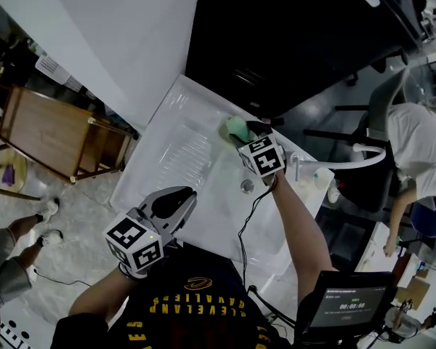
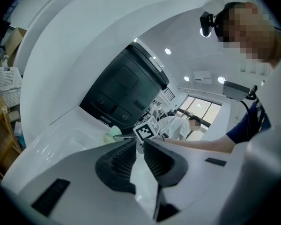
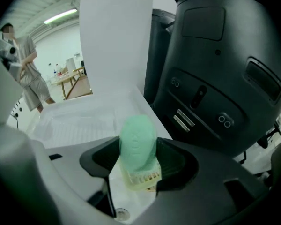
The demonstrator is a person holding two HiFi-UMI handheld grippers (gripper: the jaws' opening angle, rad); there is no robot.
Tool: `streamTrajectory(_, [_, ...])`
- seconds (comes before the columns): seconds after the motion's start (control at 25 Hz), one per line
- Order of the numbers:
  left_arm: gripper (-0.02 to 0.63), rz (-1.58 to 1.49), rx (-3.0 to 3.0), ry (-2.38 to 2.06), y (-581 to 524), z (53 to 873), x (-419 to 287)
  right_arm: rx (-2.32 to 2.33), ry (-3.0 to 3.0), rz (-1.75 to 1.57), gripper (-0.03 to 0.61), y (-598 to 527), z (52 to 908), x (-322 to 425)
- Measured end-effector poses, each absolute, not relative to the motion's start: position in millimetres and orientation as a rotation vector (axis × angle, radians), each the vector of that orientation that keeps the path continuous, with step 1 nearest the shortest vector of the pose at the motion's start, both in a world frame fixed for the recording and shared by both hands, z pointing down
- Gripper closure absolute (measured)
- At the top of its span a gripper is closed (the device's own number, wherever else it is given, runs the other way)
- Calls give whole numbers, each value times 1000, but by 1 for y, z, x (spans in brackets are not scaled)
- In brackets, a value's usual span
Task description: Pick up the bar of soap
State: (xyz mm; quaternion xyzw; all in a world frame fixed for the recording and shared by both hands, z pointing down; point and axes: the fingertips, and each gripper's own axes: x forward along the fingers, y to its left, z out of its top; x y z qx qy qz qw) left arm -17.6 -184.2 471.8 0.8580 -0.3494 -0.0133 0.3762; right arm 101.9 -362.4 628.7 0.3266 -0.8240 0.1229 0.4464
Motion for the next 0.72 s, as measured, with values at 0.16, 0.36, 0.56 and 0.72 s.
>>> streamTrajectory(0.16, [557,-36,2196,-890,-184,470,-15,874,-2143,454,316,-352,611,92])
streamTrajectory(0.36, [557,-35,2208,-889,-183,465,-11,924,-2246,619,316,-333,591,88])
streamTrajectory(0.56, [557,-30,2204,-889,-182,465,-6,1004,-2380,938,316,-303,565,89])
streamTrajectory(0.72, [557,-15,2215,-873,-181,466,0,1019,-2489,1179,316,-274,544,86])
